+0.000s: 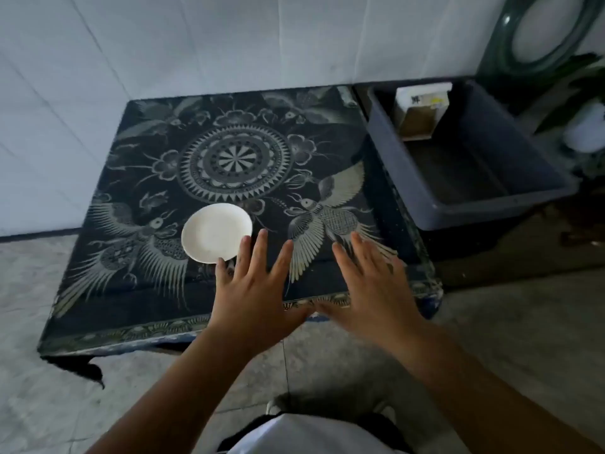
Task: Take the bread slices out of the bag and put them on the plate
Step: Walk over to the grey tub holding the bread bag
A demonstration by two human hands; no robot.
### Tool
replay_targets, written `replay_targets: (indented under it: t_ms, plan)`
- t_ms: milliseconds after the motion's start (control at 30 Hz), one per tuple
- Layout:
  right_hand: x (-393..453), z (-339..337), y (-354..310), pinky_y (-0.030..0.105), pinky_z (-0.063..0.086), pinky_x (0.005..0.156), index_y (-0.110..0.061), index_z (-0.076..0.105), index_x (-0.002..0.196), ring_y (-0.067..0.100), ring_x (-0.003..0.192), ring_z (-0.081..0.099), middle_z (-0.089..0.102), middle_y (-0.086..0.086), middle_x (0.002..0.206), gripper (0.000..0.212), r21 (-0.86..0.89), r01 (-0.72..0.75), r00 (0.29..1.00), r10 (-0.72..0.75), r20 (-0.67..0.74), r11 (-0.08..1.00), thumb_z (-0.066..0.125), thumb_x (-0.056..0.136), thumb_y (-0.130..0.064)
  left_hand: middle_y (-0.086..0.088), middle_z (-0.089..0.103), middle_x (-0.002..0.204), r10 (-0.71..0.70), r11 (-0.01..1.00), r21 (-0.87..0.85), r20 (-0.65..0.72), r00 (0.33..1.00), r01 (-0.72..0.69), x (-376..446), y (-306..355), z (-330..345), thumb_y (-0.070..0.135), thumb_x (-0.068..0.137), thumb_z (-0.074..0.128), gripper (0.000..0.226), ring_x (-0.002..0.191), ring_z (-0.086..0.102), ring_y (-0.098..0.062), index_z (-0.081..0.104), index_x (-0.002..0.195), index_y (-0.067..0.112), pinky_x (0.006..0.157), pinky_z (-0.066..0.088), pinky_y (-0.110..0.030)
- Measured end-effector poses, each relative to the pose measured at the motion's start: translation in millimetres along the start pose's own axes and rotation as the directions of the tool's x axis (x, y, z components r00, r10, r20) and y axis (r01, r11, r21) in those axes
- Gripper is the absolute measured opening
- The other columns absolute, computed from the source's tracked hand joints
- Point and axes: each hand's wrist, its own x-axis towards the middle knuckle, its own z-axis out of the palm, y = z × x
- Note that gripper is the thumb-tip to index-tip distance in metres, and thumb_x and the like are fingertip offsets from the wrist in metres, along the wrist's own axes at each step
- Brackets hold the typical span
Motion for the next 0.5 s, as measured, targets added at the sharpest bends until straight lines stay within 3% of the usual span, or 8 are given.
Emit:
replay_targets:
  t_ms: [133, 267, 433, 500]
  plan:
    - [-27, 7, 23, 0.060, 0.002, 0.116, -0.033, -0.009, 0.154, 0.024, 0.151, -0.009, -0.016, 0.003, 0.165, 0.108, 0.022, -0.122, 0.992, 0.123, -0.032, 0.992, 0.009, 0.069, -0.097, -0.009, -0.018, 0.161, 0.165, 0.986, -0.025, 0.019, 0.986, -0.164, 14, 25, 5, 0.096, 0.065, 0.019, 0.112, 0.146, -0.016, -0.031, -0.022, 0.147, 0.031, 0.113, 0.004, -0.062]
    - [-65, 15, 56, 0.061, 0.012, 0.116, -0.033, -0.002, 0.155, 0.027, 0.152, -0.005, -0.012, 0.005, 0.166, 0.109, 0.085, -0.277, 0.958, 0.282, -0.050, 0.957, 0.004, 0.066, -0.096, -0.008, -0.019, 0.161, 0.365, 0.931, -0.042, 0.049, 0.930, -0.363, 29, 70, 10, 0.090, 0.071, 0.026, 0.108, 0.145, -0.018, -0.030, -0.026, 0.145, 0.032, 0.114, 0.004, -0.060]
    - [-126, 33, 109, 0.062, 0.014, 0.116, -0.038, -0.013, 0.149, 0.028, 0.151, -0.004, -0.011, 0.004, 0.165, 0.105, 0.200, -0.498, 0.854, 0.518, -0.059, 0.844, 0.013, 0.066, -0.097, -0.008, -0.022, 0.160, 0.559, 0.828, -0.027, 0.120, 0.821, -0.560, 41, 154, 17, 0.097, 0.053, -0.001, 0.111, 0.145, -0.018, -0.031, -0.038, 0.138, 0.035, 0.114, 0.000, -0.059]
    - [-155, 40, 132, 0.061, 0.012, 0.116, -0.039, -0.018, 0.147, 0.027, 0.151, -0.002, -0.010, 0.003, 0.165, 0.106, 0.229, -0.579, 0.794, 0.605, -0.062, 0.783, 0.015, 0.066, -0.098, -0.007, -0.023, 0.159, 0.632, 0.772, -0.040, 0.147, 0.761, -0.634, 39, 195, 20, 0.098, 0.054, 0.000, 0.111, 0.145, -0.019, -0.031, -0.035, 0.139, 0.036, 0.114, -0.001, -0.058]
